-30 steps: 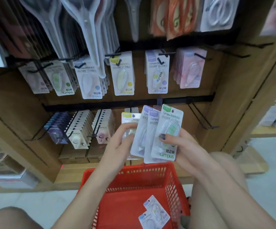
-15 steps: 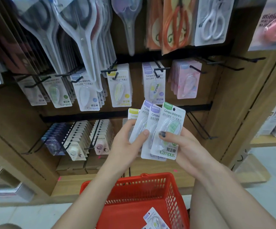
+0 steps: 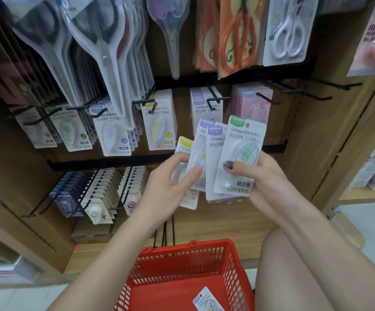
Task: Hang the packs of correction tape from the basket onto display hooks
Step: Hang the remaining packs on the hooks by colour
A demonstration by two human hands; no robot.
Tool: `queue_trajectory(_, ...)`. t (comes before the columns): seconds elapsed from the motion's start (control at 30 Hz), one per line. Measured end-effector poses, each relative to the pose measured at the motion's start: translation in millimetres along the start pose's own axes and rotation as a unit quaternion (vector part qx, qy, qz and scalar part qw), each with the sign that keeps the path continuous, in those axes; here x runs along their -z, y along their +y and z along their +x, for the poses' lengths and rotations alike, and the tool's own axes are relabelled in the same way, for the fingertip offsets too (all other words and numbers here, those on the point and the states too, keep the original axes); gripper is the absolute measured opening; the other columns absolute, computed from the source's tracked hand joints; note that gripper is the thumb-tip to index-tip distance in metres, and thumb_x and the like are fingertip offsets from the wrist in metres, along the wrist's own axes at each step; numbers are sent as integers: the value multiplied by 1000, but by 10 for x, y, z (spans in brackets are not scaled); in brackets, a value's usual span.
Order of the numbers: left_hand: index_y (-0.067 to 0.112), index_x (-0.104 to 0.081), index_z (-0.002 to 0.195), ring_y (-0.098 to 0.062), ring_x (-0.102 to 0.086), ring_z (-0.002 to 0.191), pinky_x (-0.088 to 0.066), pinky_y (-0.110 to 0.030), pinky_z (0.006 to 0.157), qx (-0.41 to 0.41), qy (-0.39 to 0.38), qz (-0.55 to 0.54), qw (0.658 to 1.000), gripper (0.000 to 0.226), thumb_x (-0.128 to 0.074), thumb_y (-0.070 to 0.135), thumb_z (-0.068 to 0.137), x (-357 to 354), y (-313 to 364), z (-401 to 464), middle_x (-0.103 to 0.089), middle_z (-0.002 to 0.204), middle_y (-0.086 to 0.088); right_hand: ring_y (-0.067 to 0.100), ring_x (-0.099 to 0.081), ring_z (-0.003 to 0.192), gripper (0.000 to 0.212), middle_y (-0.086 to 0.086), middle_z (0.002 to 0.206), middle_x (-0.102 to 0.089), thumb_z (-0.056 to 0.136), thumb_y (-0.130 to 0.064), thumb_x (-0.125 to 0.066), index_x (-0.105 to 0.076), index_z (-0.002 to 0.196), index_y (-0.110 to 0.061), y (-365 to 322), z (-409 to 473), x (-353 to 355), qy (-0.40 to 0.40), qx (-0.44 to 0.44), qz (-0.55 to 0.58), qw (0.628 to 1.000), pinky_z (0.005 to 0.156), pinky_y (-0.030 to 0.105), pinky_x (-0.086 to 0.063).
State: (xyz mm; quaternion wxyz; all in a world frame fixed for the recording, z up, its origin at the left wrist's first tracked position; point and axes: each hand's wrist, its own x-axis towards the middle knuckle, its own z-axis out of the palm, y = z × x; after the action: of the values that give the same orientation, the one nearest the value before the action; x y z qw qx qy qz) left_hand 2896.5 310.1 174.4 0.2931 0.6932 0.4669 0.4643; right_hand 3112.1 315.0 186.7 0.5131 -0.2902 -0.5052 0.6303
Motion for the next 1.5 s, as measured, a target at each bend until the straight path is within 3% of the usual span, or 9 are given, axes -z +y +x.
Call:
queue_trajectory(0.13,34,-67,107,6,-61,107,-43,-11,85,-9,-8,48,999,10,-61,40,102,67,102,185,-68,109,29,35,-68,122,51,14,133,-71,89,0,-69,-61,139,-6,-197,177,-8,15,16,-40,999,107,61,-50)
queue_trajectory(0.27,30,-66,104,-3,-63,83,-46,-20,69,6,3,47,999,14,-60,43,103,62,146,342,-70,104,23,37,-66,126,53,15,136,-68,91,-1,-68,-58,142,-5,-266,265,8,3,16,-37,999,109,60,-49)
queue_trajectory(0.4,21,-66,104,-27,-62,87,-49,-36,78,14,10,22,1000,25,-59,45,103,-22,126,360,-72,105,1,39,-64,128,58,15,140,-66,90,-6,-69,-55,146,-8,-221,251,74,-8,12,-31,999,106,59,-50)
queue_trajectory(0.53,22,-65,103,-36,-58,76,-46,-40,66,17,20,12,1000,26,-58,46,103,-86,112,352,-71,103,-7,39,-64,127,59,15,140,-66,89,-6,-69,-55,146,-9,-172,214,147,-3,9,-18,1000,103,57,-52)
queue_trajectory(0.73,19,-60,100,-16,-32,49,-32,-29,51,23,38,43,998,32,-57,51,102,-102,42,347,-65,94,-19,37,-66,125,52,14,137,-68,94,-2,-64,-57,144,-9,-156,185,145,-1,20,-10,1000,94,48,-57)
queue_trajectory(0.93,18,-56,94,-11,-37,52,-35,-34,57,60,52,92,993,35,-54,51,103,-165,-24,499,-51,68,-2,32,-71,118,48,11,130,-72,92,-7,-66,-62,140,-13,-55,99,214,64,-5,32,997,84,45,-62)
queue_trajectory(1.17,18,-62,113,-30,-68,94,-43,-35,69,119,56,180,975,47,-44,61,104,-257,-89,800,-73,106,-9,34,-69,121,46,13,133,-70,97,-6,-64,-59,142,-12,47,92,206,88,-21,68,994,84,46,-62)
queue_trajectory(1.33,26,-61,92,-18,-66,82,-49,-35,71,150,69,165,972,40,-51,65,98,-202,-42,725,-67,80,9,33,-67,125,47,12,136,-69,98,-5,-64,-58,144,-12,67,134,177,93,-16,82,992,99,53,-58)
queue_trajectory(1.5,27,-62,92,-2,-61,75,-46,-29,71,108,44,96,988,39,-50,64,98,-105,15,329,-70,91,10,35,-68,123,49,13,135,-69,97,-4,-65,-57,144,-11,52,127,142,77,-14,71,994,94,52,-60)
